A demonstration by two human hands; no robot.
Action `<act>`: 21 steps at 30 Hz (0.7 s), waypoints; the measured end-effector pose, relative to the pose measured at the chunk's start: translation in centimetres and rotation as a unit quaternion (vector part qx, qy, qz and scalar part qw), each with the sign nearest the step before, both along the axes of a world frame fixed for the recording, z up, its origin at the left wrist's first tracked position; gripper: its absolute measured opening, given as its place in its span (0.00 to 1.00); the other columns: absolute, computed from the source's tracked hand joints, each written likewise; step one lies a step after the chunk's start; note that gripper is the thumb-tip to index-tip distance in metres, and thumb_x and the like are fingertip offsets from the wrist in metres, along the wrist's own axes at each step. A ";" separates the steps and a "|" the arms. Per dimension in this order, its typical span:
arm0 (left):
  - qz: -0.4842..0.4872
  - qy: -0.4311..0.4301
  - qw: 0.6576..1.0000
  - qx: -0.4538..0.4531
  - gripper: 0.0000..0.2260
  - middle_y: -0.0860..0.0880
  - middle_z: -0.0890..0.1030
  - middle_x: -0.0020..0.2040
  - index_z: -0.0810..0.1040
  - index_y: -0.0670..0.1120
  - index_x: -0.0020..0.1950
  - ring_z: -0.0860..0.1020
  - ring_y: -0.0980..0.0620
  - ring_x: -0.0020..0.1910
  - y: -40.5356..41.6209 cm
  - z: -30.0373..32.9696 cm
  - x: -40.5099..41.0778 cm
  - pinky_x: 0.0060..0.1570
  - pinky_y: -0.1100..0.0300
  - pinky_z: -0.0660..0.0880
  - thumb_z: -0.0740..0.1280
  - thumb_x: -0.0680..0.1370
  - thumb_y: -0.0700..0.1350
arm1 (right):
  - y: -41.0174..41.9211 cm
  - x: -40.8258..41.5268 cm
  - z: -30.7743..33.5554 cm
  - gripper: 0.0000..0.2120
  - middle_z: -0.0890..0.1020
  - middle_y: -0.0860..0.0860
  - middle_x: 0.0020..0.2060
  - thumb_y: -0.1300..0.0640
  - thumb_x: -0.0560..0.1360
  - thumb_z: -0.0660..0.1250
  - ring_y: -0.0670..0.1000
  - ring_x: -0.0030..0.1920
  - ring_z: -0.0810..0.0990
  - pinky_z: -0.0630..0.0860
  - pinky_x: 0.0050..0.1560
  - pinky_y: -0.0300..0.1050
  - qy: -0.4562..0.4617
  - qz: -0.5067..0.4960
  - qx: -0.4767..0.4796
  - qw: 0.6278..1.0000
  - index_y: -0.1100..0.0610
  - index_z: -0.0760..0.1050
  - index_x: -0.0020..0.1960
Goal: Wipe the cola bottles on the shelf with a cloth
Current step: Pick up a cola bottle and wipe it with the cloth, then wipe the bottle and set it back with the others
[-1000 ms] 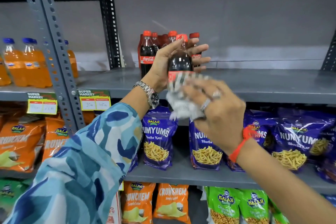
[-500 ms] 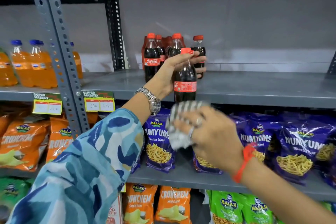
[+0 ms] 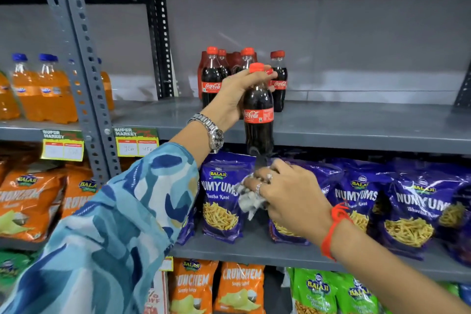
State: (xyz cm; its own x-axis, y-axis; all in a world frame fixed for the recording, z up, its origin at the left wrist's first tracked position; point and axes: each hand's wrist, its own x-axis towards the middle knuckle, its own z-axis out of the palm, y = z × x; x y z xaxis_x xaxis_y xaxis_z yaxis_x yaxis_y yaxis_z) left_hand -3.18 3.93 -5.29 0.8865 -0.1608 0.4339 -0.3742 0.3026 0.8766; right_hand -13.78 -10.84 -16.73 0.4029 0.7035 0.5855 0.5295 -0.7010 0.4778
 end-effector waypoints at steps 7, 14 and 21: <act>-0.004 0.005 0.999 0.052 0.07 0.47 0.83 0.38 0.81 0.42 0.46 0.82 0.50 0.37 -2.2 1.2 0.7 0.39 0.59 0.80 0.73 0.69 0.38 | -1.2 1.5 6.4 0.20 0.83 0.49 0.52 0.62 0.66 0.67 0.54 0.51 0.78 0.73 0.43 0.43 -0.156 0.021 0.212 0.965 0.51 0.80 0.56; 0.026 0.022 0.999 0.018 0.07 0.49 0.84 0.37 0.82 0.44 0.44 0.82 0.53 0.34 -3.2 0.4 2.0 0.37 0.62 0.80 0.74 0.67 0.36 | -1.8 2.5 1.3 0.16 0.83 0.47 0.47 0.60 0.64 0.73 0.54 0.49 0.79 0.78 0.47 0.46 -0.057 -0.013 -0.008 0.998 0.50 0.81 0.50; -0.027 -0.009 0.999 -0.020 0.07 0.49 0.86 0.41 0.79 0.43 0.47 0.84 0.48 0.40 -4.7 3.5 3.7 0.42 0.58 0.80 0.71 0.71 0.43 | -5.0 2.8 4.3 0.21 0.84 0.45 0.49 0.60 0.62 0.66 0.54 0.44 0.79 0.75 0.36 0.41 -0.079 0.044 0.158 0.983 0.49 0.80 0.54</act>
